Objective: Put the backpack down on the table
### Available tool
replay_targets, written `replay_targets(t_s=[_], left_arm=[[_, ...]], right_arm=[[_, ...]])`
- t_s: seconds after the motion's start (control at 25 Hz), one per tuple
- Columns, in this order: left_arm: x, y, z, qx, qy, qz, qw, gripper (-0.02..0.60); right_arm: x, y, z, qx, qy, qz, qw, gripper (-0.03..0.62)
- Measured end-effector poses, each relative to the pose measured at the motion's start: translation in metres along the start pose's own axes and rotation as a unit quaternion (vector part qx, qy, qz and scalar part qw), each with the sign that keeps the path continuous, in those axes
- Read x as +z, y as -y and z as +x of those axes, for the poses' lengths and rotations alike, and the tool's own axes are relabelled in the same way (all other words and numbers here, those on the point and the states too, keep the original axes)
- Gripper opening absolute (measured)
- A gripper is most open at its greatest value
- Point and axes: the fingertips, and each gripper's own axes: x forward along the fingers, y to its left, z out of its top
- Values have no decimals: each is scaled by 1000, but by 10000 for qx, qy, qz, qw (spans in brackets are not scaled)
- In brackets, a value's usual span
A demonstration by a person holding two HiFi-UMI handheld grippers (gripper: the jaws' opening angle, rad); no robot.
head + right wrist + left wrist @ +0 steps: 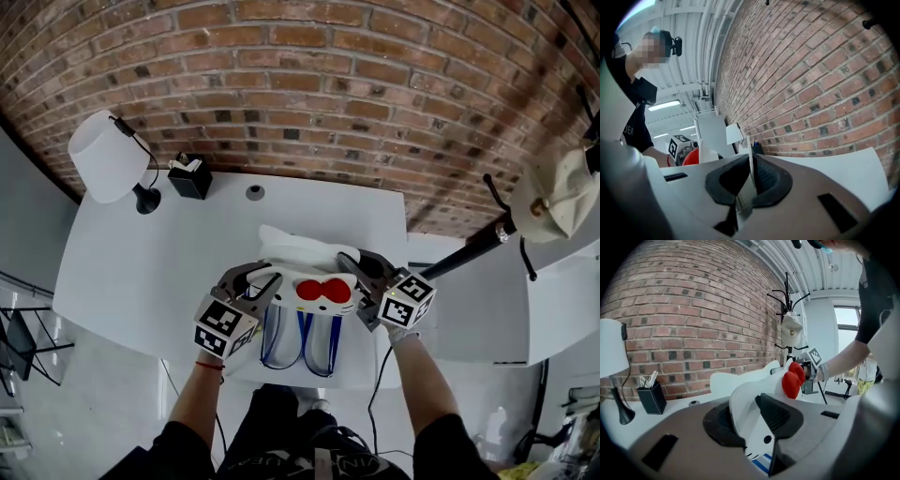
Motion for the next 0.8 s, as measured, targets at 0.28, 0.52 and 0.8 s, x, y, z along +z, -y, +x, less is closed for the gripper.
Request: replay_targets(t_s=[0.28,0.52,0.8], left_arm=[[-6,-7,6,135,110,-3,9998,114],[-15,-3,4,91,212,-25,9997,114],[-22,10,2,-50,122,80,9999,114]], right_arm=[[3,4,10,181,146,-492,9985,12],[-6,4,9,231,284,-532,9979,14],[-17,8,-1,186,268,-325,9989,23]])
